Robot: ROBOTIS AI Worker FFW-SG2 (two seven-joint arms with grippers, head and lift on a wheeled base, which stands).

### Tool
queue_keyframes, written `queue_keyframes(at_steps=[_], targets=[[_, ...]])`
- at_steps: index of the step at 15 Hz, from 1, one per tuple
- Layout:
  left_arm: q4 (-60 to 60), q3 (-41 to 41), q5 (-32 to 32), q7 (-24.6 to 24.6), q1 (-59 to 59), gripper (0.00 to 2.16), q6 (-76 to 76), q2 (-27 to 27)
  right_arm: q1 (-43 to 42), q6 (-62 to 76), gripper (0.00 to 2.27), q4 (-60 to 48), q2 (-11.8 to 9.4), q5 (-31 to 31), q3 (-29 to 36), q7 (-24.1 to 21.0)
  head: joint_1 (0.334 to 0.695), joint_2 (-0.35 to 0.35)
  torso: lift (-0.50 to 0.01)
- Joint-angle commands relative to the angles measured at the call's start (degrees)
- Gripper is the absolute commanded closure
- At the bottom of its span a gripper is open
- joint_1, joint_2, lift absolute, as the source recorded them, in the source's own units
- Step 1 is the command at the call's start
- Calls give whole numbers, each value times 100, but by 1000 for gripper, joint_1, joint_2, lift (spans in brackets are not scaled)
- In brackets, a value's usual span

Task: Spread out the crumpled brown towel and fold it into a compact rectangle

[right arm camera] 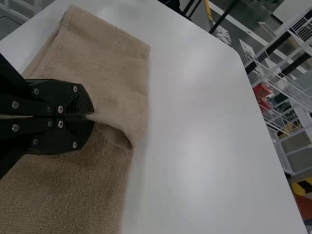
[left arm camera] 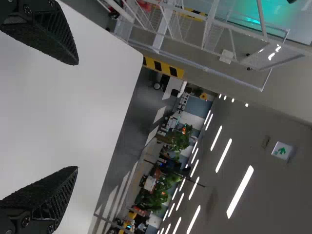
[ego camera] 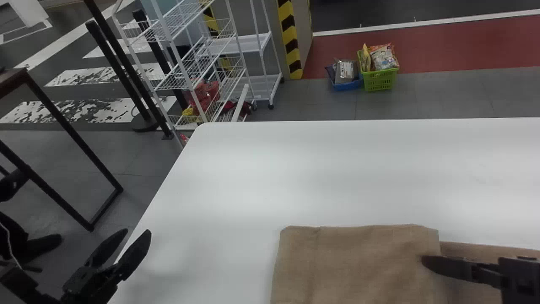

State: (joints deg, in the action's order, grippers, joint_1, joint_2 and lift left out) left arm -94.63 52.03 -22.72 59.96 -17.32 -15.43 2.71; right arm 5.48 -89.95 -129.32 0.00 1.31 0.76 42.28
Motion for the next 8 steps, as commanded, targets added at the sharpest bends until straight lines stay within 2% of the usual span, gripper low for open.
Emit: queue_keyframes(at_steps=[1, 8], targets=[[6, -17, 13, -2, 9, 36, 0, 2, -30, -13, 1504, -76, 5, 98, 144, 0, 695, 350, -127], [6, -79, 22, -2, 9, 36, 0, 10, 287, -13, 1504, -797, 5, 396, 864, 158, 695, 350, -127]])
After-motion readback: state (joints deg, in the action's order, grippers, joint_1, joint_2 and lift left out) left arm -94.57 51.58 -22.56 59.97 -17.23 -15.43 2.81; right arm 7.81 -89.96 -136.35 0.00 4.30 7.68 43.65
